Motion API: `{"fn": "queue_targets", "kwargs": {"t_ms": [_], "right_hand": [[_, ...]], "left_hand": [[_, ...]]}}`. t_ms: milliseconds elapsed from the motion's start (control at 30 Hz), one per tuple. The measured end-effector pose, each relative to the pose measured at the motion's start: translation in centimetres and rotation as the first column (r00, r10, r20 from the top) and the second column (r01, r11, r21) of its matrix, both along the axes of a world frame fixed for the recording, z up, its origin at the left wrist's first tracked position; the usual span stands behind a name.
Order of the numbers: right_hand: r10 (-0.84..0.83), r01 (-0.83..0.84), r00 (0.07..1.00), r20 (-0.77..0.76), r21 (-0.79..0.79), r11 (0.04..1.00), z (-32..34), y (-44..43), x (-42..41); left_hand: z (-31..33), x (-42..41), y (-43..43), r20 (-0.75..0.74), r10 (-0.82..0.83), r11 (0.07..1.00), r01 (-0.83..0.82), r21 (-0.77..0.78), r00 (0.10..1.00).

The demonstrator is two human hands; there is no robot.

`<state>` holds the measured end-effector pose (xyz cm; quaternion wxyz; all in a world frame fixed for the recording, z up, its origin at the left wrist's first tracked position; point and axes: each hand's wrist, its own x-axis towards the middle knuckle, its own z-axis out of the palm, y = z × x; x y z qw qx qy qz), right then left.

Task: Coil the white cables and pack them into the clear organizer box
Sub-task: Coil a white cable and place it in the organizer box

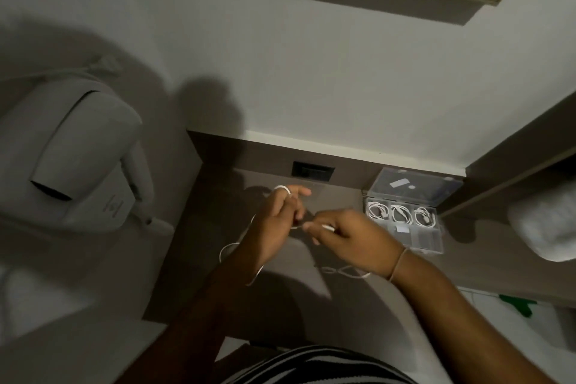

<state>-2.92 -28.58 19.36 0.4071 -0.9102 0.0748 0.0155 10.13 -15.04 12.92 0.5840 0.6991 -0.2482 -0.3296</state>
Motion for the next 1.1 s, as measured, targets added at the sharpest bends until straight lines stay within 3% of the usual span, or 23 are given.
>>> {"fn": "queue_targets", "kwargs": {"t_ms": [100,167,233,367,433,533,600,667,700,767,867,967,1033,1100], "right_hand": [[-0.037,0.041,0.995,0.097,-0.04,0.998,3.7,-2.2,0.3],[-0.07,0.078,0.986,0.154,-0.047,0.996,4.9,-3.1,1.3],[-0.144,0.141,0.967,0.21,0.029,0.99,5.0,-3.6,2.3],[-0.275,0.16,0.938,0.209,0.444,0.882,2.5,-2.0,3.0],[-0.272,0.147,0.953,0.132,0.583,0.799,0.4,-0.2,2.2],[-0.158,0.131,0.987,0.014,0.491,0.861,-1.1,1.5,0.4],[-0.023,0.023,1.0,-0.006,0.396,0.918,-0.5,1.1,-0.5],[0.051,-0.057,0.998,0.029,0.332,0.941,1.8,-0.3,-1.0],[0.054,-0.071,0.996,0.068,0.295,0.953,3.2,-1.3,-0.9],[0.028,-0.056,0.985,0.169,0.161,0.985,5.9,-3.4,-0.6],[-0.035,0.016,0.962,0.27,0.074,0.997,8.1,-5.5,0.8],[-0.169,0.045,0.932,0.32,0.361,0.931,7.3,-5.2,2.5],[-0.251,0.067,0.929,0.272,0.543,0.837,5.7,-4.0,2.7],[-0.269,0.101,0.942,0.199,0.596,0.797,3.2,-2.4,2.0]], "left_hand": [[0.6,-2.1,-0.3,-0.178,-0.164,0.986,0.169,0.009,0.97],[2.4,-2.9,-0.4,-0.4,-0.29,0.957,0.255,-0.139,0.869],[4.3,-3.3,-0.4,-0.483,-0.326,0.943,0.246,-0.224,0.812],[7.8,-3.8,-1.0,-0.439,-0.405,0.879,0.21,-0.427,0.802],[9.0,-3.4,-1.5,-0.388,-0.363,0.855,0.138,-0.499,0.847],[9.1,-1.9,-2.0,-0.276,-0.192,0.89,0.049,-0.453,0.942],[8.8,-1.1,-2.5,-0.029,-0.062,0.951,0.051,-0.304,0.998],[8.3,-0.9,-2.8,0.187,-0.032,0.99,0.057,-0.13,0.982],[8.1,-1.1,-2.9,0.215,-0.042,0.997,0.055,-0.055,0.976],[7.8,-1.9,-2.6,0.142,-0.108,0.994,0.11,-0.006,0.984],[8.1,-3.2,-3.0,-0.096,-0.292,0.954,0.284,-0.093,0.952],[8.7,-3.1,-3.6,-0.383,-0.347,0.93,0.261,-0.259,0.856],[8.9,-2.6,-3.4,-0.328,-0.478,0.836,0.308,-0.453,0.815],[9.5,-2.2,-3.2,-0.262,-0.476,0.802,0.293,-0.521,0.839]]}}
